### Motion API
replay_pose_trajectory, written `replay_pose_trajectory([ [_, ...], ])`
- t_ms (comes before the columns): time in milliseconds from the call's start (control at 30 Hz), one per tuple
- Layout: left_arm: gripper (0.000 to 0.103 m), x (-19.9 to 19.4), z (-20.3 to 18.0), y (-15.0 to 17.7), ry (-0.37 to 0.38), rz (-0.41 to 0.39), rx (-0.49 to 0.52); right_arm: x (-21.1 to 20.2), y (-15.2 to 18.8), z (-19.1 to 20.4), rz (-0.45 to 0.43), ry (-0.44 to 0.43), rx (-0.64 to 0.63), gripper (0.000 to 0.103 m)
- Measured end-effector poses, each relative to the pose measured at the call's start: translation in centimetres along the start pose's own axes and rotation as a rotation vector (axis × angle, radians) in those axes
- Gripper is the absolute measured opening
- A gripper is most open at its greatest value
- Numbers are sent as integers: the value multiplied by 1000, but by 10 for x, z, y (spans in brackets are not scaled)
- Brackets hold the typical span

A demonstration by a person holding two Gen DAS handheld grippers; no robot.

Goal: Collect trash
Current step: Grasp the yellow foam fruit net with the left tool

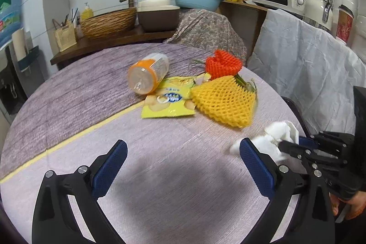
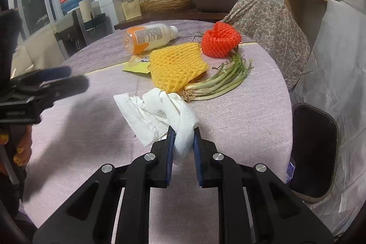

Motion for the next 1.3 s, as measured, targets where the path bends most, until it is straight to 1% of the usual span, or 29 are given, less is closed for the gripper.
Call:
replay_pose_trajectory([
  [67,97,7,-4,-8,13,1,6,-10,4,-4,-16,15,12,17],
  [133,97,16,-6,-14,42,20,-11,-22,8,-11,-35,31,42,17],
  [200,97,28,-11,-18,110,55,-52,-29,11,-20,-40,46,69,17],
  [267,96,43,-13,-20,195,105,-131,-35,16,-26,-46,71,86,17],
  [333,90,58,-11,-20,243,148,-220,-38,19,-31,-47,77,103,17],
  [367,88,66,-8,-19,267,171,-274,-40,21,-33,-48,81,111,17],
  [433,80,82,-1,-14,323,225,-398,-42,25,-35,-47,89,116,17],
  [500,78,91,4,-9,357,255,-485,-43,27,-36,-49,101,115,17],
  [533,75,96,6,-6,376,263,-530,-44,28,-36,-50,105,114,17],
  [567,73,98,6,-5,384,262,-549,-44,29,-35,-51,106,112,17],
  [700,66,100,-2,-9,378,247,-537,-42,28,-34,-49,113,101,17],
  [767,64,102,-5,-12,381,235,-547,-41,29,-32,-51,113,96,17],
  [800,61,103,-6,-14,379,229,-545,-41,29,-31,-51,112,93,17],
  [867,51,106,-11,-19,369,219,-527,-41,30,-30,-50,107,90,17],
  [900,39,108,-11,-20,366,217,-517,-41,30,-30,-49,106,88,17],
  [1033,14,103,-13,-23,339,186,-467,-42,32,-29,-52,106,86,17],
  [1167,11,88,-10,-25,348,146,-448,-43,32,-32,-56,104,97,17],
  [1300,11,65,-10,-28,343,90,-399,-46,32,-33,-70,104,107,17],
])
Point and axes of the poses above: each gripper's, at about its wrist camera, not at the fingertips, and x roughly the way its jaws point, z to its left, y to its underside, the point moved 1 cm from there along x, roughly the way its jaws point, and after that the axes turned 4 degrees about -z, right-handed, at the moved point
